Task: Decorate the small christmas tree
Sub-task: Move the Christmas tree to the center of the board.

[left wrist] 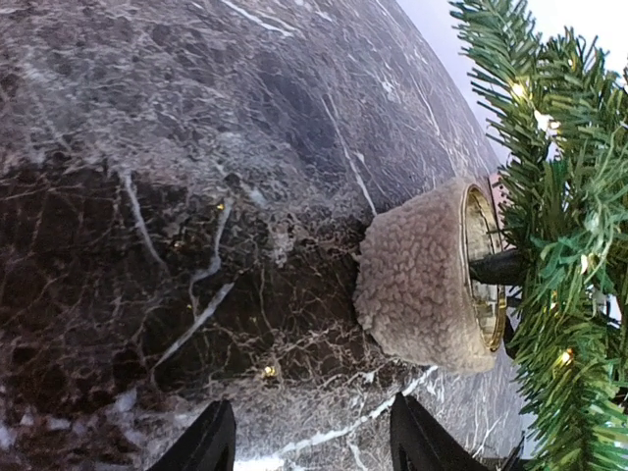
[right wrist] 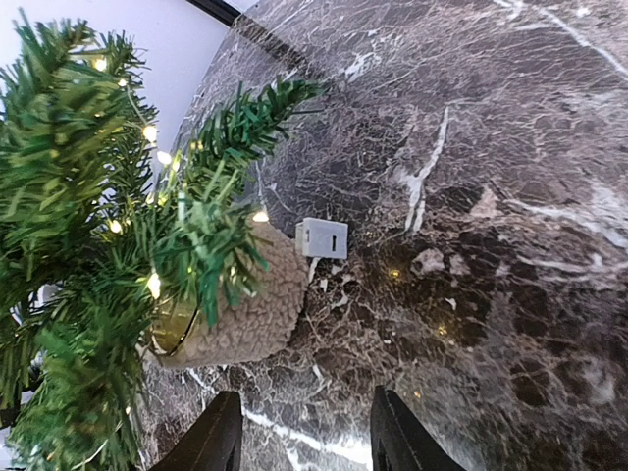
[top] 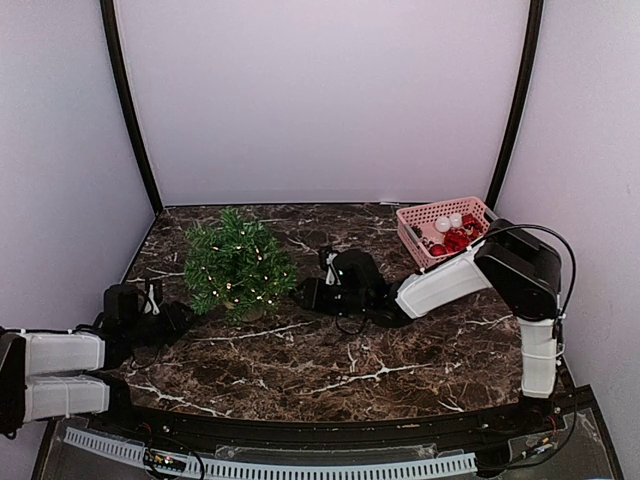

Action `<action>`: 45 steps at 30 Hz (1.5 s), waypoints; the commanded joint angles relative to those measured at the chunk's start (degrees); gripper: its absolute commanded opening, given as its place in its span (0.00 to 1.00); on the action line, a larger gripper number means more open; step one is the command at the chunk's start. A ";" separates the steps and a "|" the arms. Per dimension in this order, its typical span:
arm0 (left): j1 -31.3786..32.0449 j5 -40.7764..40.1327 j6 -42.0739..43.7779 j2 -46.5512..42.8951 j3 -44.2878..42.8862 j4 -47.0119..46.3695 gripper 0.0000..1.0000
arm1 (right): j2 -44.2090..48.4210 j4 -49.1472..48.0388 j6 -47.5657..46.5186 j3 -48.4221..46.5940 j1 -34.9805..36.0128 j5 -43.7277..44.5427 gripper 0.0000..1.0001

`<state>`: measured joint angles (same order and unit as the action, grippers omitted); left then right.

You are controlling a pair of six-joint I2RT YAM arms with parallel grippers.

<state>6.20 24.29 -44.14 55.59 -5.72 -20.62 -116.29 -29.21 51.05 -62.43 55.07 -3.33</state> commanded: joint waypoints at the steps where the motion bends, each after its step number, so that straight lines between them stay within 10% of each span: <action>1: -0.26 8.32 5.15 7.43 -0.51 -14.16 0.57 | -3.09 -2.35 0.33 -4.00 -0.05 -2.72 0.46; 26: 4.08 15.78 4.19 32.01 -11.51 -31.59 0.54 | -10.63 -7.26 0.28 -11.50 -0.06 -10.83 0.56; 45: 10.46 17.94 5.42 40.30 -16.88 -32.95 0.31 | -7.51 -9.65 0.61 -6.57 -0.22 -9.01 0.45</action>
<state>14.59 40.62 -39.90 94.45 -20.88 -52.97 -126.85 -36.62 51.59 -71.46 55.07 -13.82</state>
